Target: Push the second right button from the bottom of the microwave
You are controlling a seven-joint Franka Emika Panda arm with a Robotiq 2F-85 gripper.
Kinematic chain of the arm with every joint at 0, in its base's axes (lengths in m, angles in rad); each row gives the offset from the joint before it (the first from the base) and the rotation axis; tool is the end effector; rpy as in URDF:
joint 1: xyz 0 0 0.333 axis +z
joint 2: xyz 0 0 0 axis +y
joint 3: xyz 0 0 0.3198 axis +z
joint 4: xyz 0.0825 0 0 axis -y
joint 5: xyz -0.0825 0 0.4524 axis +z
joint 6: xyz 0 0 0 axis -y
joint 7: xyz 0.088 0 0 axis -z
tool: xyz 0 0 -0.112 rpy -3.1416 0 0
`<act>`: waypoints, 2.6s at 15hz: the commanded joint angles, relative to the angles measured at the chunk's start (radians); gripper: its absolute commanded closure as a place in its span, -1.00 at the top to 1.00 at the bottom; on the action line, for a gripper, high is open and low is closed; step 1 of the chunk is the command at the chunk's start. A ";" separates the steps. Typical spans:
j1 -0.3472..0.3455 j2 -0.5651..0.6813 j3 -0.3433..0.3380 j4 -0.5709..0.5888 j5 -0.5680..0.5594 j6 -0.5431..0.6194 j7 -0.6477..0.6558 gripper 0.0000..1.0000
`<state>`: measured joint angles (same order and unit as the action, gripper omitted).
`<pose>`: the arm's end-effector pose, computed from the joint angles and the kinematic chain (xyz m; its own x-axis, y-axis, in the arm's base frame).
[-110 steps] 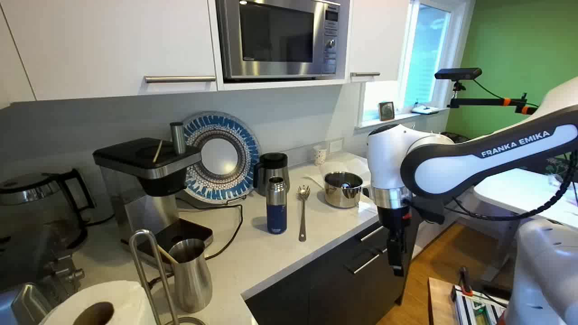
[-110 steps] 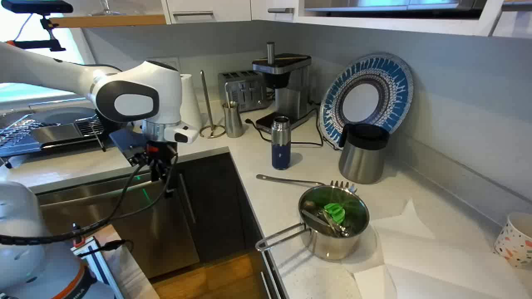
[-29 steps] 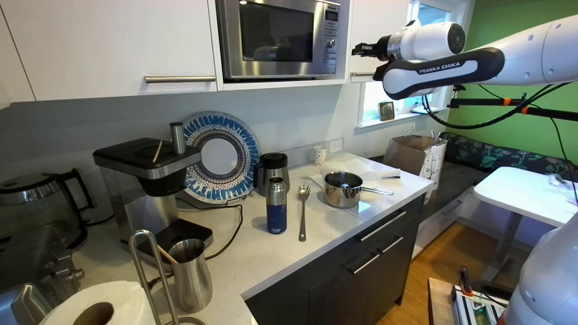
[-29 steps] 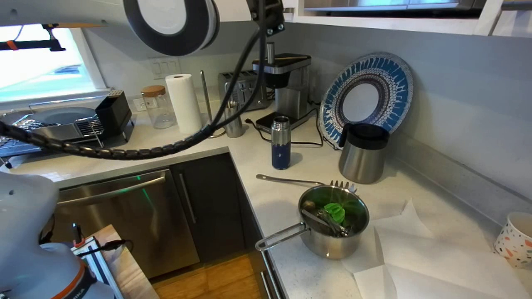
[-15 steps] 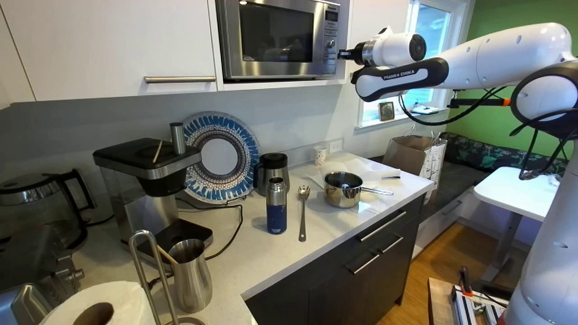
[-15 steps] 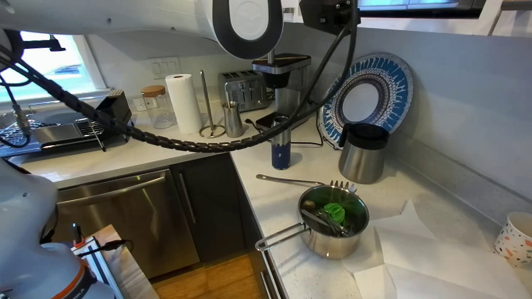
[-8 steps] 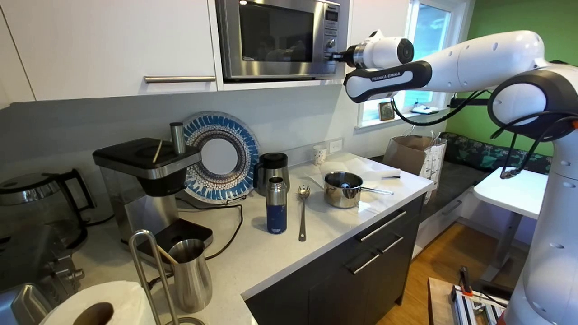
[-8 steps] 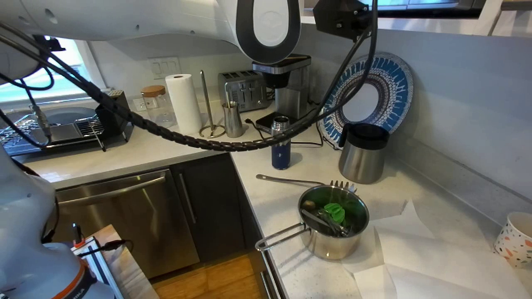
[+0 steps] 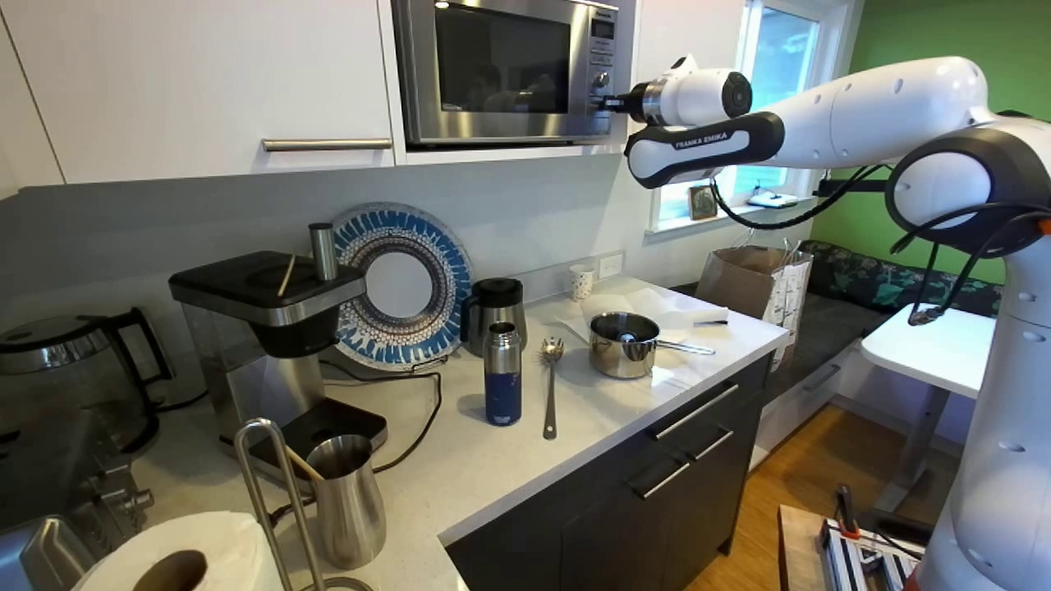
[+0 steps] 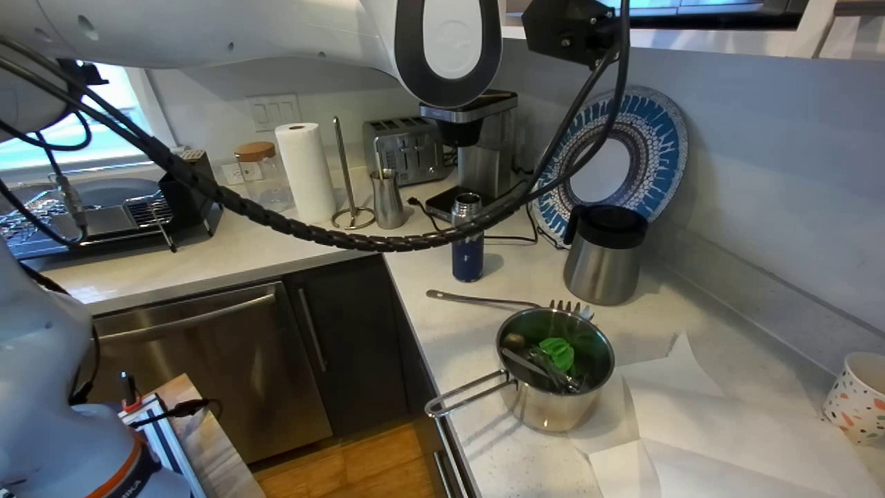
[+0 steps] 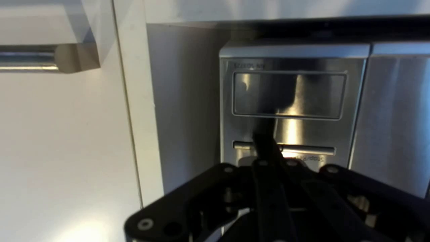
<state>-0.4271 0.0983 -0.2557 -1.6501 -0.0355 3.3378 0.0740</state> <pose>0.5386 -0.4192 0.7364 -0.0256 0.0023 0.9997 -0.6239 -0.7813 -0.0142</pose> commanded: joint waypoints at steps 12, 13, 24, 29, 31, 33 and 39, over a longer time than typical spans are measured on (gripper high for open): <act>-0.125 0.008 0.150 -0.007 -0.084 -0.001 0.041 -1.00; -0.133 -0.019 0.166 -0.028 -0.088 -0.031 0.043 -1.00; -0.128 -0.270 0.172 -0.140 -0.032 -0.493 0.008 -0.48; -0.032 -0.397 0.116 -0.181 -0.020 -0.675 0.039 0.13; 0.015 -0.441 0.107 -0.170 0.003 -0.804 0.052 0.39; 0.044 -0.469 0.108 -0.133 0.002 -0.996 0.069 0.70; 0.153 -0.499 0.083 -0.058 0.069 -1.436 0.035 1.00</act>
<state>-0.3382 -0.3968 -0.1348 -1.7389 -0.0039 2.0629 0.1249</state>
